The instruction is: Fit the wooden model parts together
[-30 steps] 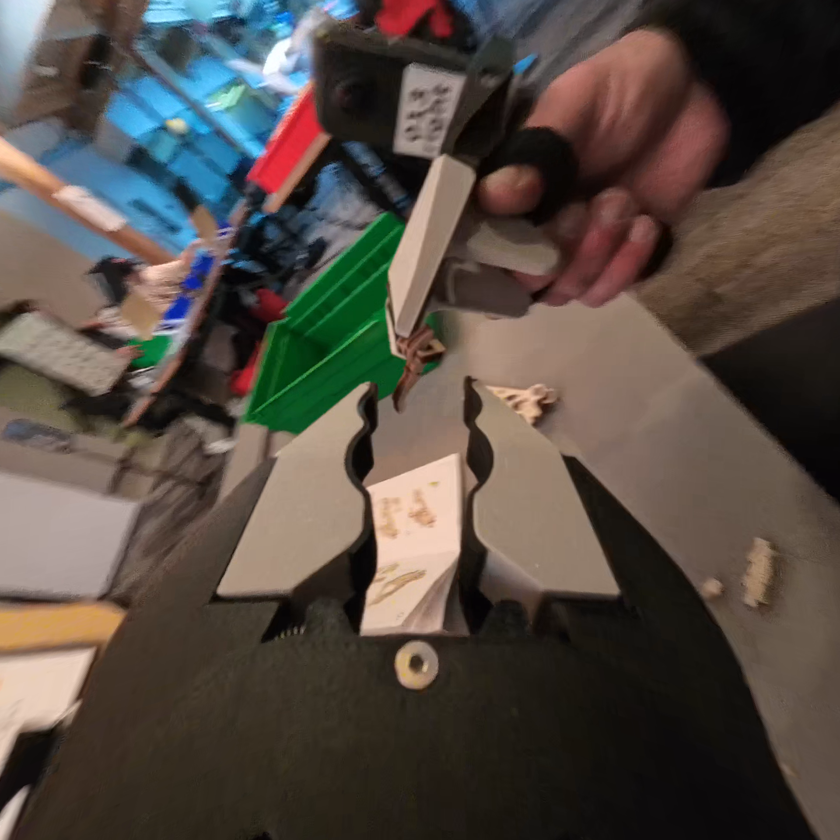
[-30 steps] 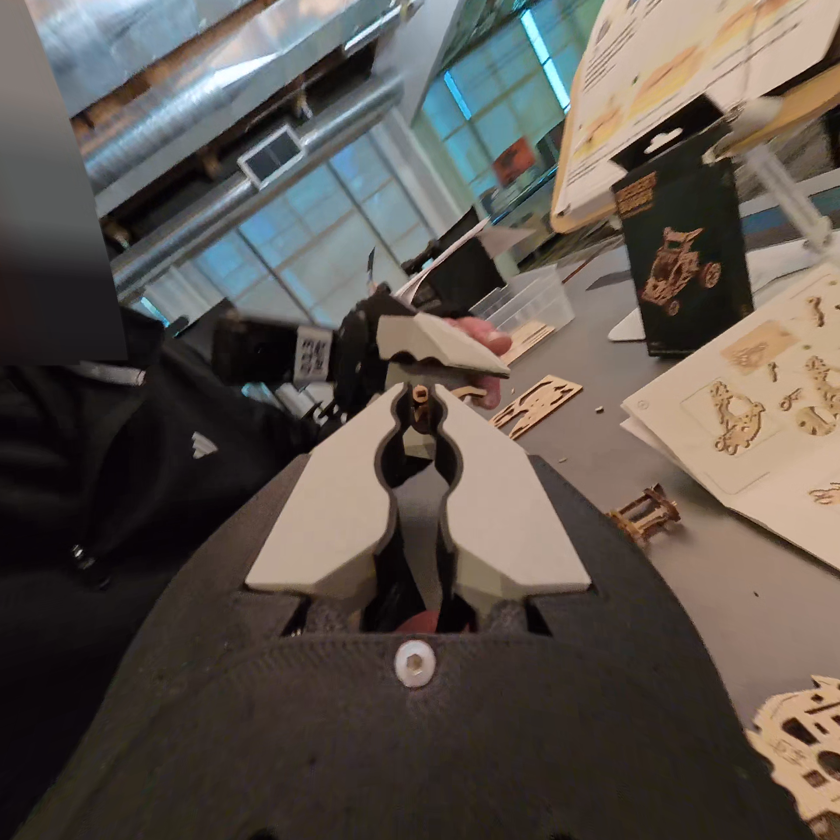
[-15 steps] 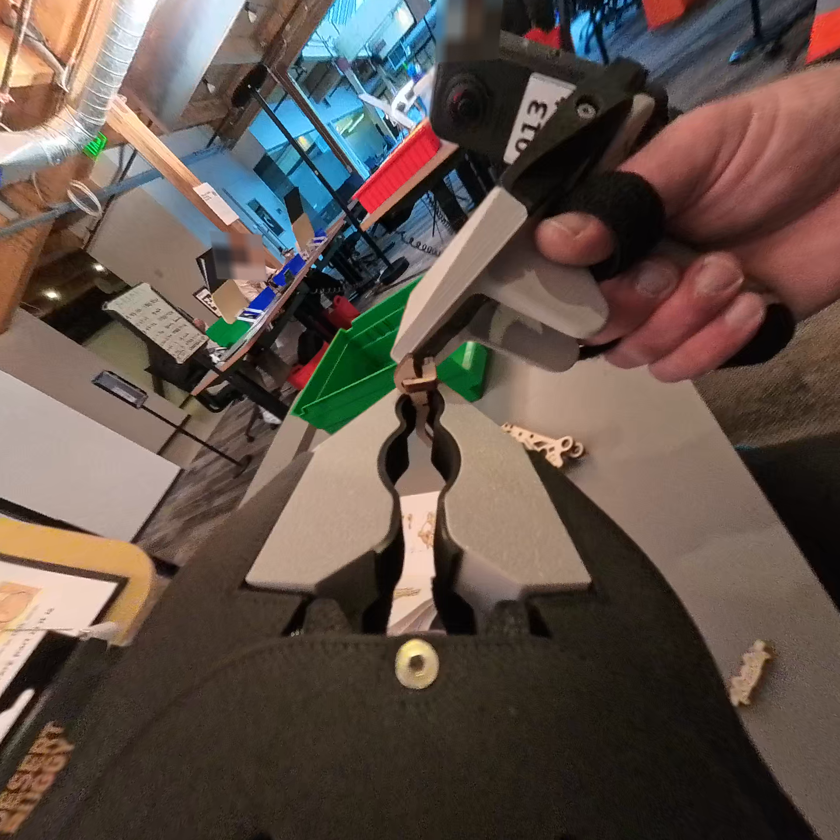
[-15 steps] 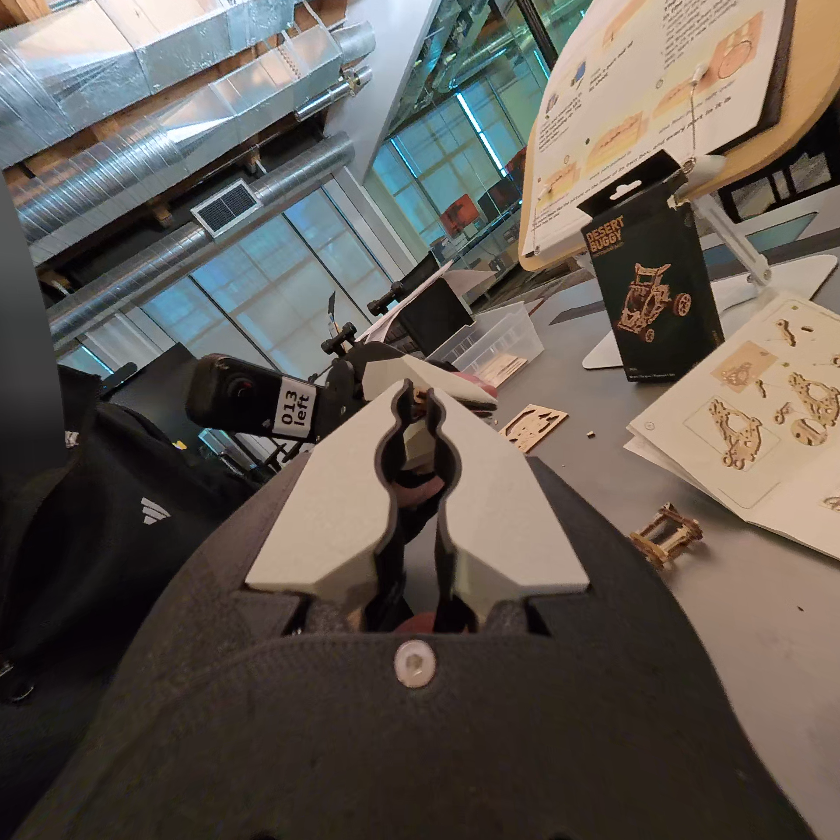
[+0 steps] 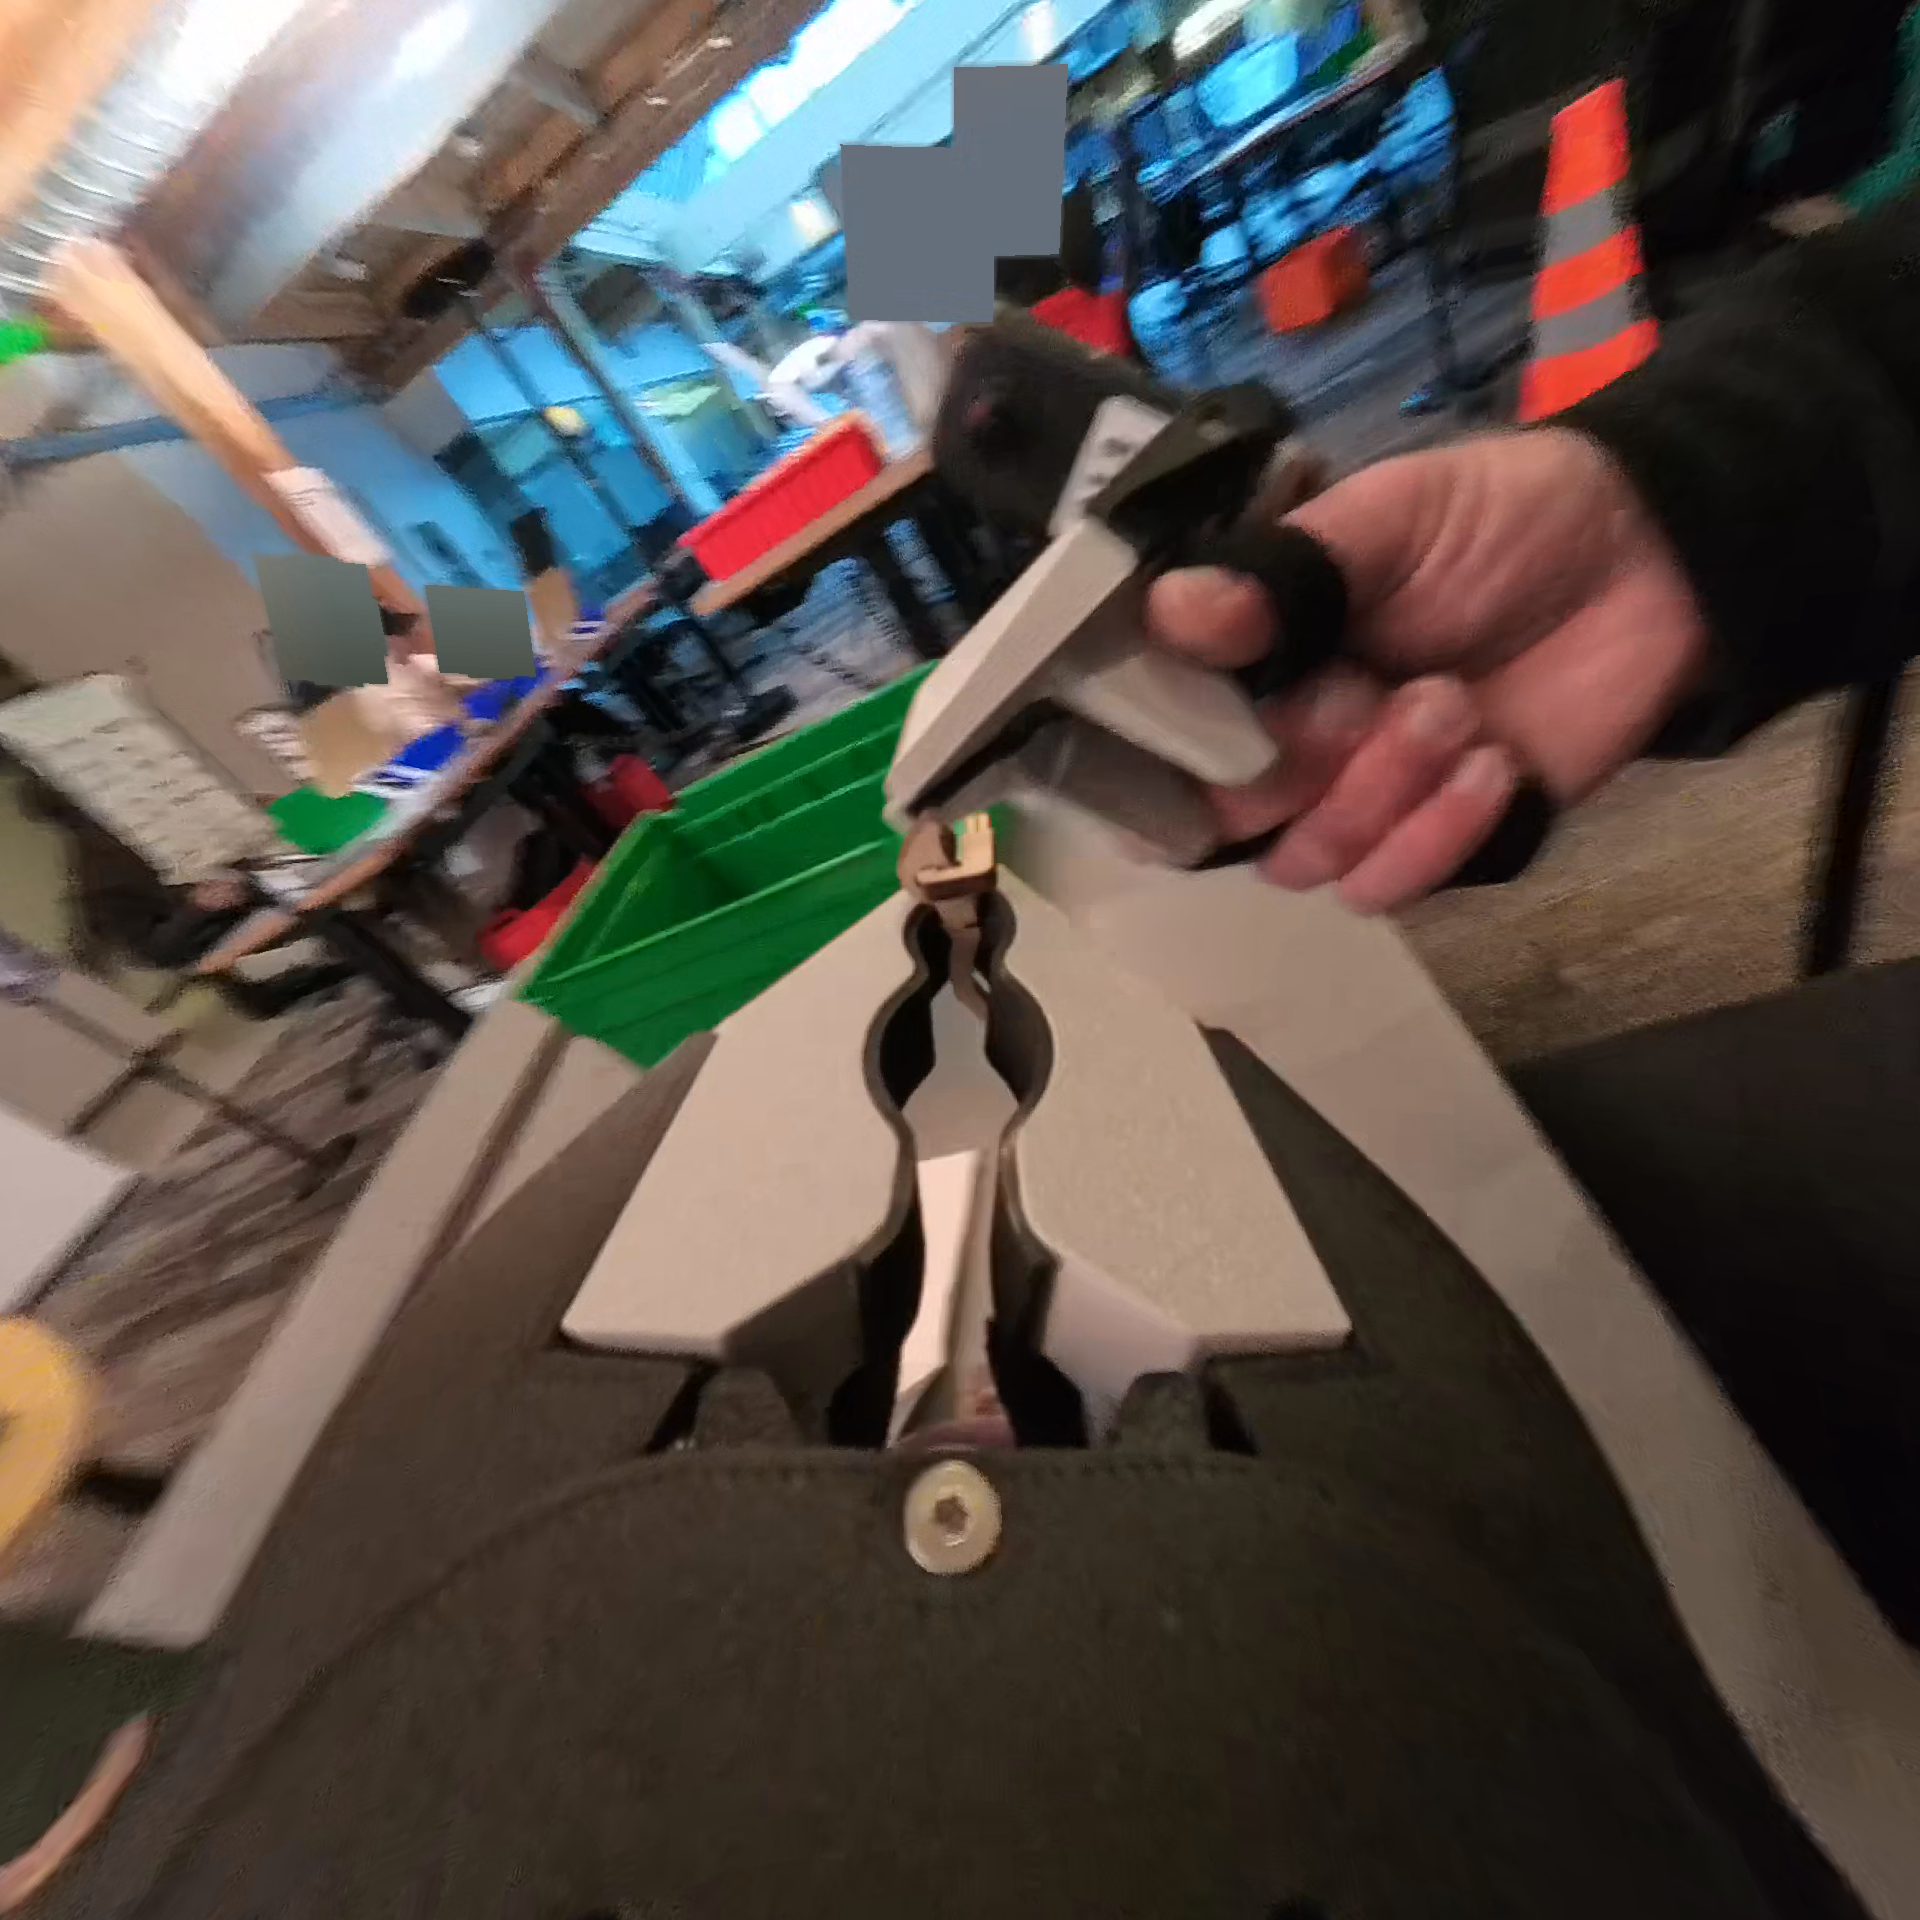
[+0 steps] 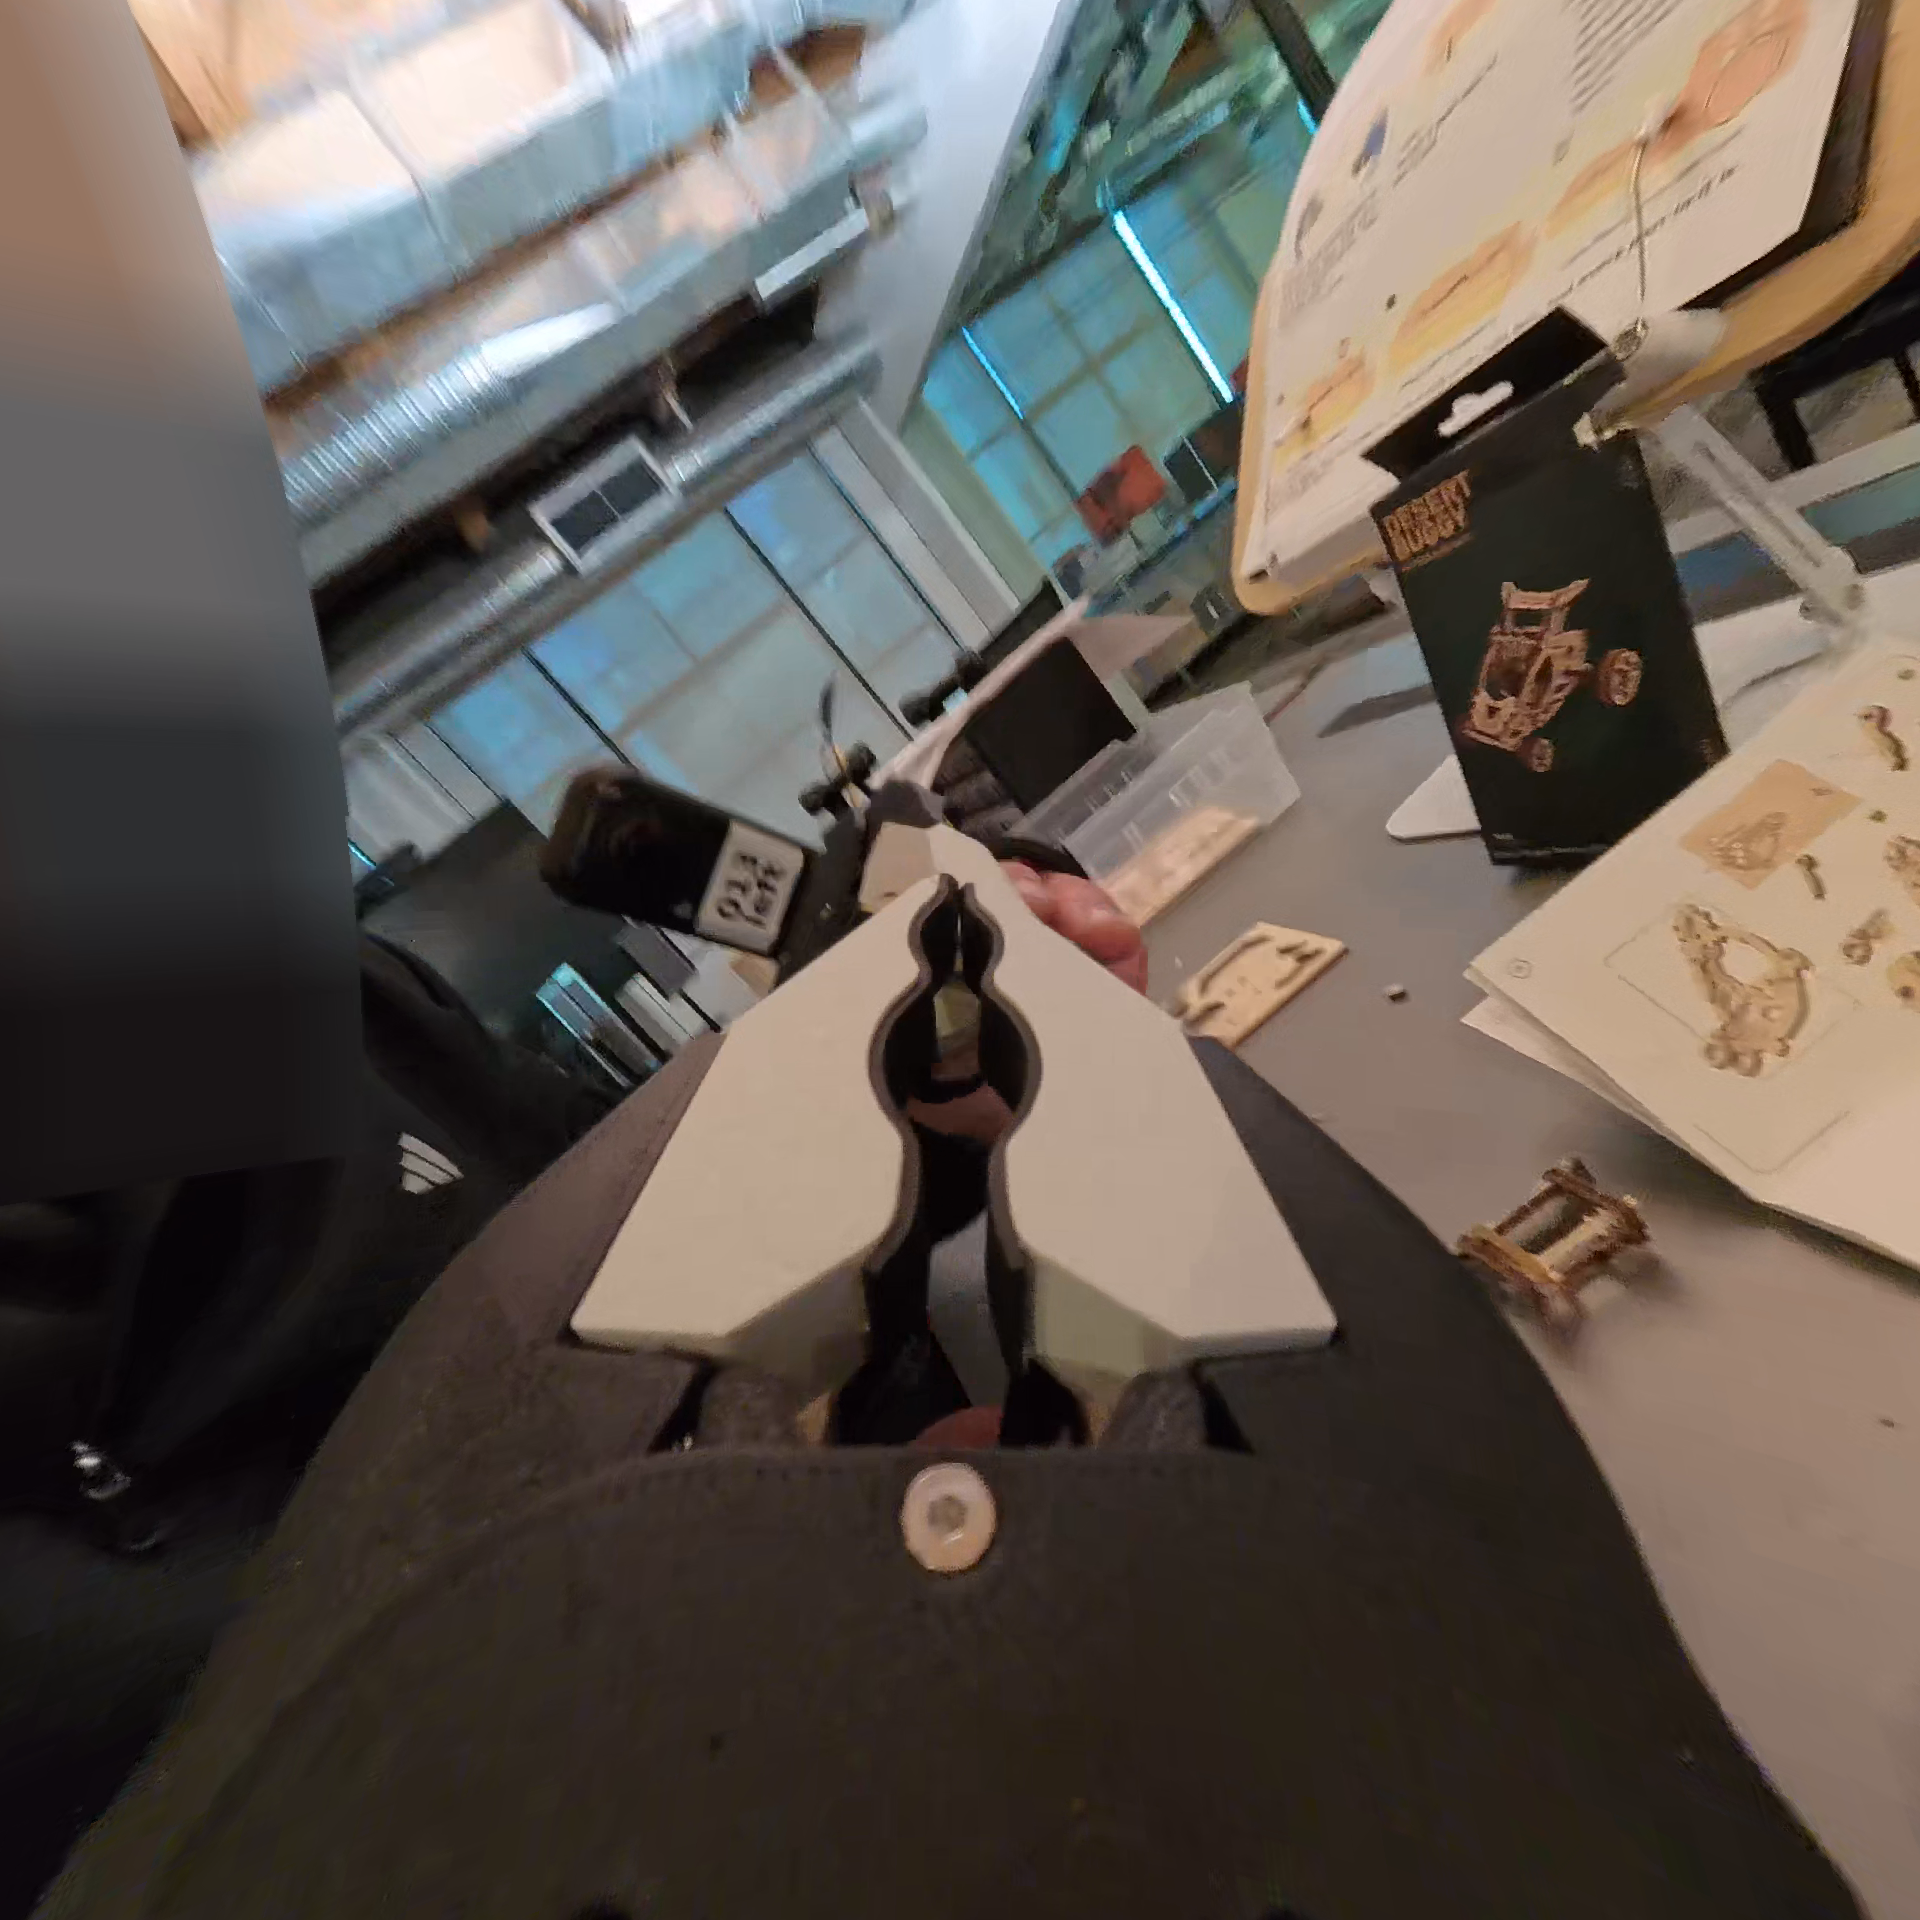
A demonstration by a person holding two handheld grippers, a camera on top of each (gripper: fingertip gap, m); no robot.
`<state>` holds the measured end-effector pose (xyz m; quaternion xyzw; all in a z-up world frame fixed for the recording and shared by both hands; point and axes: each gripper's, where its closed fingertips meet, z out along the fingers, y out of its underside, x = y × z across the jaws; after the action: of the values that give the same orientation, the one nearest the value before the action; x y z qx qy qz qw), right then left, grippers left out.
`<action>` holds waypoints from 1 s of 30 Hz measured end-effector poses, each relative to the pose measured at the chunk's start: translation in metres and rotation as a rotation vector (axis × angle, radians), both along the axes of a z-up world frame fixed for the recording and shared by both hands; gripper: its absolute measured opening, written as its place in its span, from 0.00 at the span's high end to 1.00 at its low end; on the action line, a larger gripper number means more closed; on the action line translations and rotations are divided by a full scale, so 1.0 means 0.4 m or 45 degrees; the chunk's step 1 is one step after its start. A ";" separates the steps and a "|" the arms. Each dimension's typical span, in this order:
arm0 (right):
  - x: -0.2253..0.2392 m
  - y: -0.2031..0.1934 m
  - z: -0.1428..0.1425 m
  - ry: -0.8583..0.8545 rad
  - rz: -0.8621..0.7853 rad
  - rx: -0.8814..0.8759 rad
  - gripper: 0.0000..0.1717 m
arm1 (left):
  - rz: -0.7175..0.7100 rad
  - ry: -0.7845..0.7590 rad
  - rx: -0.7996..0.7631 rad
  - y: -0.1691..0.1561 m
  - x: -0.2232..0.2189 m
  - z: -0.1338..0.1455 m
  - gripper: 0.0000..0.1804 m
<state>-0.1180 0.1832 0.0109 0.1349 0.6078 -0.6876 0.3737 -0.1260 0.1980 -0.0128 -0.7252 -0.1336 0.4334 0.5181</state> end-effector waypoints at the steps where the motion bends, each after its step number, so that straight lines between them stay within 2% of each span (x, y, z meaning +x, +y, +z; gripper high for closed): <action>1: 0.004 -0.007 -0.006 0.041 0.009 0.025 0.96 | -0.048 -0.036 0.031 0.010 0.005 -0.003 1.00; 2: 0.008 -0.010 -0.005 0.062 0.023 0.034 0.90 | -0.063 -0.041 0.067 0.007 0.005 0.001 1.00; 3: 0.017 -0.012 -0.002 0.097 0.046 0.041 0.89 | -0.101 -0.072 0.109 0.007 0.009 0.001 1.00; 5: 0.026 -0.020 -0.010 0.231 0.040 0.099 0.94 | -0.126 -0.094 0.142 0.001 0.011 0.000 1.00; 7: 0.035 -0.020 -0.009 0.243 0.094 0.123 0.97 | -0.137 -0.098 0.140 -0.002 0.011 -0.004 1.00; 11: 0.052 -0.022 -0.011 0.189 0.203 0.152 0.94 | -0.123 -0.066 0.005 0.002 0.012 -0.021 1.00; 14: 0.060 -0.024 -0.014 0.128 0.257 0.164 0.96 | -0.101 -0.030 -0.110 0.004 0.013 -0.030 1.00; 20: 0.076 -0.013 -0.015 0.228 0.307 0.167 0.97 | -0.109 -0.006 -0.213 0.008 0.024 -0.029 0.99; 25: 0.076 -0.008 -0.010 0.376 0.271 0.158 1.00 | -0.185 -0.057 -0.087 0.018 0.034 -0.018 0.99; 30: 0.049 -0.011 -0.015 0.328 0.191 0.157 1.00 | -0.142 -0.099 0.068 0.000 0.025 -0.001 1.00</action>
<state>-0.0983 0.1788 0.0049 0.0226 0.7001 -0.6307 0.3341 -0.1161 0.1980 -0.0132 -0.7338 -0.1244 0.3717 0.5549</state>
